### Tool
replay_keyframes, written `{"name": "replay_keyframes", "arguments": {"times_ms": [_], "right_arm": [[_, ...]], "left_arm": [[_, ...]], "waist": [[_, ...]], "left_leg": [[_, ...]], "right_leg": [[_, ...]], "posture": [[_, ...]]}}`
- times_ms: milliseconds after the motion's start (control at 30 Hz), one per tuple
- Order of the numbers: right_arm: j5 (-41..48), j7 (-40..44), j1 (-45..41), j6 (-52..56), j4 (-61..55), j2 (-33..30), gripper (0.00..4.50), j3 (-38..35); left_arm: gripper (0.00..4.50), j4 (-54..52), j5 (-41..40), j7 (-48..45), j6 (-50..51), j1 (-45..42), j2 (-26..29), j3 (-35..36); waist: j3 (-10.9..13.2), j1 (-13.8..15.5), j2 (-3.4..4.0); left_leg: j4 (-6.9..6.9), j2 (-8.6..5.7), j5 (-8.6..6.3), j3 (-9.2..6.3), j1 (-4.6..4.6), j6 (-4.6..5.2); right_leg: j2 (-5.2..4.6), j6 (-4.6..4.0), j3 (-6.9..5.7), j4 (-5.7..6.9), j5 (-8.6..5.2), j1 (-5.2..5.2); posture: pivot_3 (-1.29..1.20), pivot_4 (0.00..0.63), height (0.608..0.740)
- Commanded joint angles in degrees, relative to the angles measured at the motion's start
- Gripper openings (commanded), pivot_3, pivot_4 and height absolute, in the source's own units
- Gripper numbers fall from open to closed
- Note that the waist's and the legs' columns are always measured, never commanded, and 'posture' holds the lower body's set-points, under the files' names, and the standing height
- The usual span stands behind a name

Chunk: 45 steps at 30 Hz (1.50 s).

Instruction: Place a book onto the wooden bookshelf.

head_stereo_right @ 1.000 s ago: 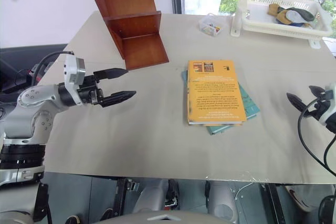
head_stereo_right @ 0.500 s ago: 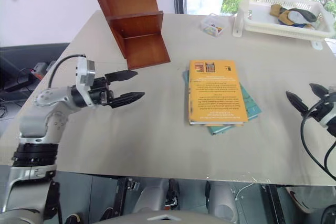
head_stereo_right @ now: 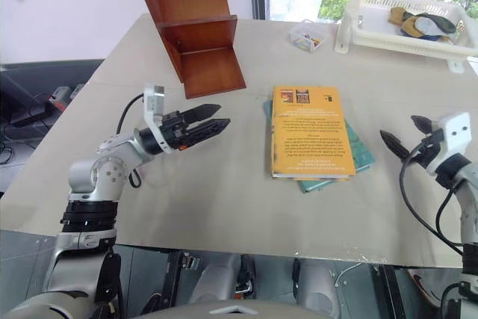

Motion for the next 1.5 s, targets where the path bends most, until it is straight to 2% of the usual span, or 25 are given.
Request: {"name": "replay_keyframes", "arguments": {"times_ms": [33, 267, 433, 700, 1100, 1233, 1500], "right_arm": [[-1.4, -0.7, -1.5, -2.7, 0.5, 0.6, 4.5, 0.8], [-3.5, -0.7, -6.2, -5.5, 5.4, 2.3, 4.5, 3.6], [-4.8, 0.2, -10.3, -7.5, 10.0, 3.0, 4.5, 5.7], [-7.1, 2.8, -16.0, -12.2, 19.0, 3.6, 4.5, 9.0], [-10.1, 6.7, -26.0, -18.0, 31.1, 6.1, 4.5, 13.0], [-11.1, 7.8, -27.9, -19.6, 34.0, 6.6, 4.5, 14.0], [-12.1, 9.3, -30.8, -21.3, 37.8, 7.7, 4.5, 14.7]], "left_arm": [[4.49, -1.5, -2.4, 0.8, 2.6, -1.6, -0.1, 0.9], [4.49, -2.1, -5.6, -1.3, 6.1, -2.3, 2.0, 2.8], [4.49, -2.5, -10.0, -2.9, 14.3, -1.0, 5.2, 2.8], [4.49, -2.1, -13.6, -0.3, 22.7, -0.8, 6.0, 2.9], [4.49, -5.2, -14.2, 0.2, 23.7, 1.8, 6.9, 3.2], [4.49, -7.1, -13.3, -1.3, 20.7, 3.4, 8.1, 3.7], [4.49, -9.9, -5.4, -9.6, 4.2, 6.6, 13.3, 3.6]], "waist": [[0.0, 0.0, 0.0], [0.0, -0.1, 0.0], [0.0, -0.2, 0.0], [0.0, -0.2, 0.0], [0.0, -0.4, 0.0], [0.0, -0.3, 0.0], [0.0, -0.5, 0.01]], "left_leg": [[0.0, 0.0, 0.0, -0.01, 0.0, 0.0], [0.05, 0.0, 0.0, 0.0, 0.0, -0.01], [0.06, 0.0, 0.0, -0.01, 0.0, -0.01], [0.07, -0.02, 0.01, -0.04, 0.0, -0.01], [0.07, -0.01, 0.04, -0.02, 0.02, -0.07], [0.07, -0.02, 0.04, -0.03, 0.0, -0.07], [0.06, -0.01, 0.04, -0.01, 0.01, -0.1]], "right_leg": [[0.0, 0.0, 0.0, 0.0, 0.0, 0.0], [0.0, -0.02, 0.01, 0.06, 0.0, -0.01], [0.0, -0.02, 0.02, 0.08, 0.0, -0.01], [-0.02, -0.03, 0.02, 0.1, 0.0, 0.0], [-0.01, -0.22, 0.04, 0.12, 0.11, -0.01], [-0.02, -0.23, 0.03, 0.11, 0.11, -0.01], [-0.03, -0.25, 0.02, 0.11, 0.11, -0.03]], "posture": [[0.0, 0.15, 0.712], [0.0, 0.15, 0.712], [0.0, 0.15, 0.712], [0.0, 0.15, 0.712], [0.0, 0.15, 0.712], [0.0, 0.15, 0.712], [0.0, 0.15, 0.712]]}}
